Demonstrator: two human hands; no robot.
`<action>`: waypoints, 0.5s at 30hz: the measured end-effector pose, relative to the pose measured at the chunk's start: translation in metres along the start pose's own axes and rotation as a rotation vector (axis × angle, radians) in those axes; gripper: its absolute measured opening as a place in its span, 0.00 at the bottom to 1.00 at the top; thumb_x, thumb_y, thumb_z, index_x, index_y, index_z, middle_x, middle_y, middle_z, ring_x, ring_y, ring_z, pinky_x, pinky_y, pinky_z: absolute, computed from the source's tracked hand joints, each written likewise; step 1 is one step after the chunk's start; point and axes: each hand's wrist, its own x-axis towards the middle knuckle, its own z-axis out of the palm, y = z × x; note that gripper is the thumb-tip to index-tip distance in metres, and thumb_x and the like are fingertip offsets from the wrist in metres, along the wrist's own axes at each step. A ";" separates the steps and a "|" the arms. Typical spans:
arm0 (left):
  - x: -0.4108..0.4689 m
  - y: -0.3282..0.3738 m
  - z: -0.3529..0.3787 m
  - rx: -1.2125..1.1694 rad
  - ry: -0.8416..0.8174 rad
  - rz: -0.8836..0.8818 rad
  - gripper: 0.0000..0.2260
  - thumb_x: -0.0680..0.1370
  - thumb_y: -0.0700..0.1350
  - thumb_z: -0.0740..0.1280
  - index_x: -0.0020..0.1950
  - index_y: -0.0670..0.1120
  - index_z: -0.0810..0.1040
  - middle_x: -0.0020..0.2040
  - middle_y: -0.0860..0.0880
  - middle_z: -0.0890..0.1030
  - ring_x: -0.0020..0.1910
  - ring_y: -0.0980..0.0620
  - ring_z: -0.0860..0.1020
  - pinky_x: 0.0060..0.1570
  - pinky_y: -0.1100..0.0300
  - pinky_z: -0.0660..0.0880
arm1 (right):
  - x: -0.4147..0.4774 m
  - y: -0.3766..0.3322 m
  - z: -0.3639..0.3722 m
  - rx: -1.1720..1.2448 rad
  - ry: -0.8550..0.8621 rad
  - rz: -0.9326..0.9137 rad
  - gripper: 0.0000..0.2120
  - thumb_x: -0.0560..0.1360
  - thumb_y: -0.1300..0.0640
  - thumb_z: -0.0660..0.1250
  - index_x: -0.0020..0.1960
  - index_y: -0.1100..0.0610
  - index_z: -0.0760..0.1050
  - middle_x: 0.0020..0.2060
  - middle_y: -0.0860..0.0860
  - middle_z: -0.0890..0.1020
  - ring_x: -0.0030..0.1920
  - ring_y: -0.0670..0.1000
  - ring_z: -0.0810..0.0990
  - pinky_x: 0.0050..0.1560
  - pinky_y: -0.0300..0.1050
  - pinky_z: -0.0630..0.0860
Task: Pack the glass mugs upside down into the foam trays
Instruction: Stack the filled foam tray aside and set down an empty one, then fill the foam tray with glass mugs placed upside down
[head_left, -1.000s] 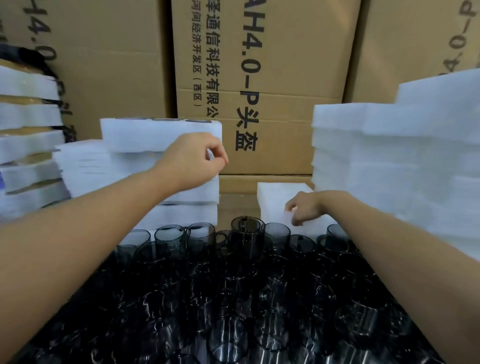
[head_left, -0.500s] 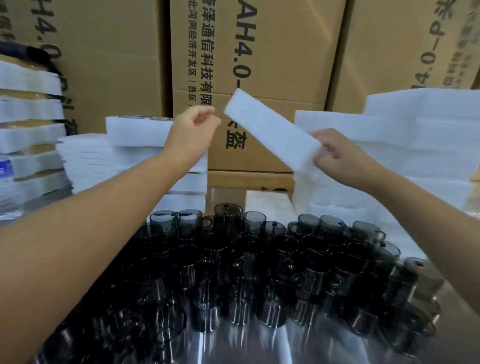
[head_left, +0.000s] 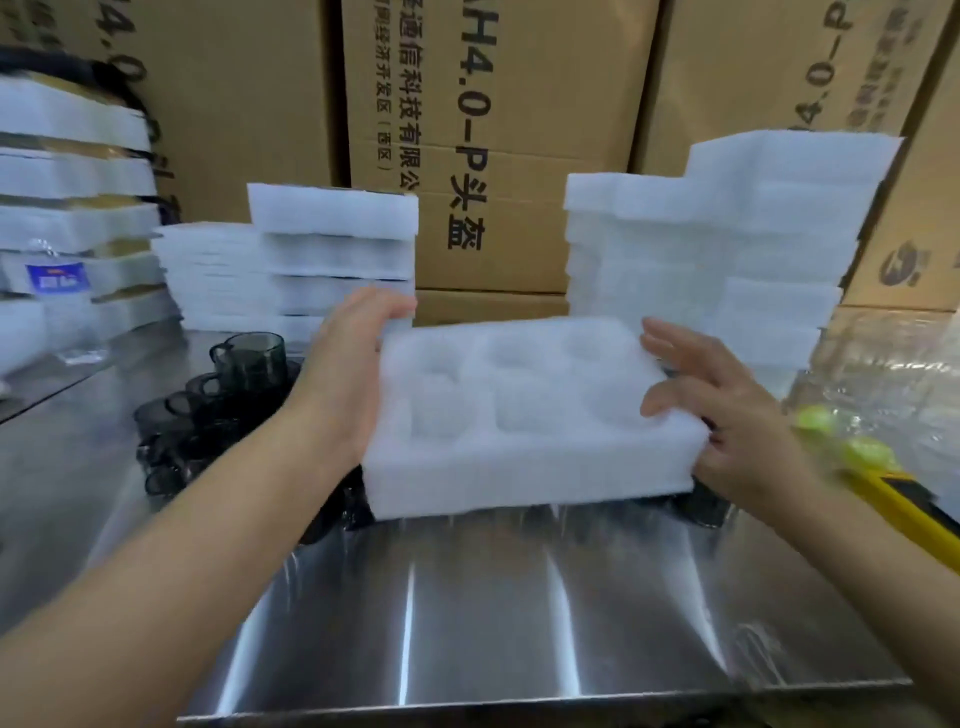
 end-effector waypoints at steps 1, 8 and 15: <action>-0.013 -0.006 -0.003 0.026 0.022 -0.035 0.13 0.67 0.47 0.68 0.51 0.50 0.77 0.47 0.54 0.80 0.40 0.60 0.80 0.34 0.69 0.76 | -0.014 -0.005 0.002 0.002 -0.002 -0.044 0.10 0.66 0.77 0.66 0.40 0.65 0.80 0.63 0.60 0.69 0.67 0.48 0.69 0.65 0.30 0.63; -0.054 -0.067 -0.010 0.509 0.048 -0.034 0.24 0.73 0.44 0.70 0.68 0.57 0.70 0.65 0.56 0.72 0.63 0.59 0.67 0.51 0.66 0.64 | -0.081 -0.013 0.015 -0.042 -0.092 -0.004 0.18 0.56 0.79 0.76 0.38 0.59 0.80 0.63 0.52 0.72 0.60 0.48 0.72 0.46 0.42 0.77; -0.059 -0.108 -0.010 0.999 -0.151 -0.103 0.27 0.74 0.53 0.69 0.72 0.53 0.65 0.74 0.51 0.64 0.75 0.51 0.57 0.72 0.55 0.57 | -0.113 -0.006 0.036 0.021 -0.187 0.093 0.19 0.57 0.80 0.75 0.41 0.61 0.83 0.58 0.59 0.77 0.51 0.60 0.82 0.48 0.46 0.80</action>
